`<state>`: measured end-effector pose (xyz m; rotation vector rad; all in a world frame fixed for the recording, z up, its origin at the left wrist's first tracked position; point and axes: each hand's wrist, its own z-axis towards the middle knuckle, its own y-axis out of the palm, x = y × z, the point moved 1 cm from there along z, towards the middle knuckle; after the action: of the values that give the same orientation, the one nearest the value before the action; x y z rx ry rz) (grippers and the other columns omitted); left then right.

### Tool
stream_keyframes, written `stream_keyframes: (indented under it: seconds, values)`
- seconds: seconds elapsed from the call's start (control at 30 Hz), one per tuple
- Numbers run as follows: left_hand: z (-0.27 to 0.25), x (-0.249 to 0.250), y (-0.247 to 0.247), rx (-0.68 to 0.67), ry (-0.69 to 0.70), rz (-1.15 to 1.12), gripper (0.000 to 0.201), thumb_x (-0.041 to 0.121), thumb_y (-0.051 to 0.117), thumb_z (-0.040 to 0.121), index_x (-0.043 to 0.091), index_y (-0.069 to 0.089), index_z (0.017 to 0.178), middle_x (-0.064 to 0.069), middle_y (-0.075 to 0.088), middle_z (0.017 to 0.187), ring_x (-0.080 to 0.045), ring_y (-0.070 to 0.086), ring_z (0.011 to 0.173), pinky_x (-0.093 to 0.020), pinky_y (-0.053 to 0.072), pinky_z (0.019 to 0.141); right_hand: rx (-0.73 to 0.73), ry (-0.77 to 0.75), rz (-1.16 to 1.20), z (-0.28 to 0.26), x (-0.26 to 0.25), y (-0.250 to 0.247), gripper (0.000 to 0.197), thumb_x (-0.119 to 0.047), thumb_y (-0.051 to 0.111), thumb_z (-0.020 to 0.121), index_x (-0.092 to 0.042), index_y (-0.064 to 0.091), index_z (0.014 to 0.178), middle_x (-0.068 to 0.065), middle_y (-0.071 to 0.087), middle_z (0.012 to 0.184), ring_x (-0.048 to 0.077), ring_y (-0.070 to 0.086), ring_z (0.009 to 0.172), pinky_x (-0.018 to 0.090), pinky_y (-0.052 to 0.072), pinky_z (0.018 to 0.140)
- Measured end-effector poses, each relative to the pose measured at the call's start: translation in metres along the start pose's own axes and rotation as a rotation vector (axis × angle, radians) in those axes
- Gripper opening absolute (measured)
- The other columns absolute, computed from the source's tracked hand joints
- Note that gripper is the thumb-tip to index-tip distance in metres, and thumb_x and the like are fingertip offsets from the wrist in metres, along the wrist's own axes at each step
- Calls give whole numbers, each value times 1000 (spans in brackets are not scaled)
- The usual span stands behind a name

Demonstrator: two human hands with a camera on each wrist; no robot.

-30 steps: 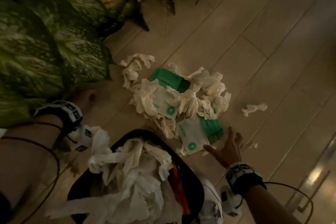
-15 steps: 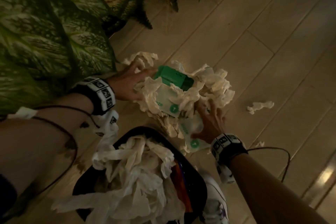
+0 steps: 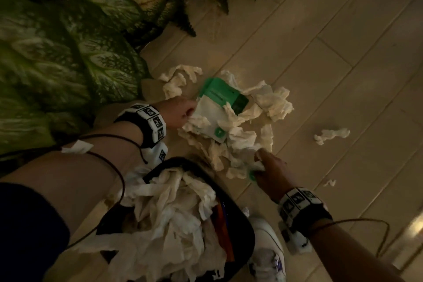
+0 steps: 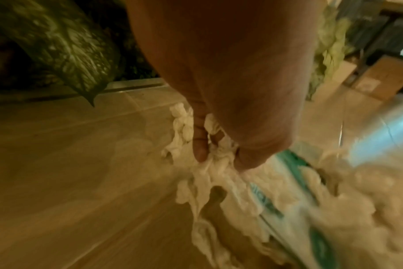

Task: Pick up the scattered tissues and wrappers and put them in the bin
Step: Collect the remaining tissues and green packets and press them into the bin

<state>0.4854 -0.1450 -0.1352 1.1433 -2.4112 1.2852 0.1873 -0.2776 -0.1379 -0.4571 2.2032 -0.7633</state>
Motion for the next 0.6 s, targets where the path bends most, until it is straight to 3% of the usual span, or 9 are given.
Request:
stream_keyframes:
  seconds: [0.07, 0.13, 0.23, 0.3, 0.37, 0.5, 0.6]
  values:
    - [-13, 3, -14, 27, 0, -44, 8, 5, 52, 80, 9, 47, 85, -16, 54, 89, -30, 49, 76, -38, 39, 64, -15, 62, 5, -2, -9, -17, 60, -23, 62, 79, -31, 33, 131, 8, 65, 107, 35, 63, 91, 38, 51, 74]
    - [-27, 9, -27, 43, -30, -70, 16, 8, 52, 83, 9, 48, 99, -11, 53, 93, -21, 46, 72, -27, 34, 58, -27, 62, -58, 8, -17, -30, 87, -24, 63, 78, -40, 9, 144, 9, 65, 116, 36, 63, 94, 40, 51, 78]
    - [-52, 20, -45, 72, -38, -134, 28, 11, 52, 86, 15, 48, 114, -7, 55, 99, -12, 50, 70, -23, 37, 58, -125, 20, -267, 36, -23, -33, 108, -30, 68, 76, -48, -17, 140, 9, 63, 120, 33, 63, 94, 38, 50, 75]
    - [-72, 30, -58, 91, -8, -155, 34, 14, 52, 88, 12, 52, 121, -8, 57, 113, -16, 57, 88, -30, 46, 75, -199, 59, -324, 58, -22, -27, 115, -33, 73, 72, -55, -21, 135, 11, 56, 129, 35, 57, 109, 43, 49, 86]
    - [-92, 42, -71, 135, 27, -110, 36, 23, 48, 85, 7, 61, 114, -11, 58, 110, -24, 58, 96, -35, 47, 84, -244, 109, -323, 75, -20, -18, 110, -33, 74, 71, -59, -11, 136, 10, 47, 140, 37, 47, 124, 47, 43, 97]
    - [-142, 72, -102, 343, 110, -116, 30, 22, 44, 81, 4, 67, 86, -6, 52, 84, -14, 50, 73, -22, 39, 64, -175, 154, -275, 88, -14, -3, 63, -31, 65, 79, -41, 36, 135, 4, 46, 139, 32, 49, 121, 44, 44, 99]
    - [-189, 99, -115, 471, 125, -184, 20, 17, 47, 84, 7, 59, 71, -5, 45, 74, -17, 45, 65, -28, 36, 57, -84, 120, -246, 74, -6, -3, 36, -32, 61, 80, -29, 58, 116, 9, 53, 118, 35, 52, 109, 41, 46, 93]
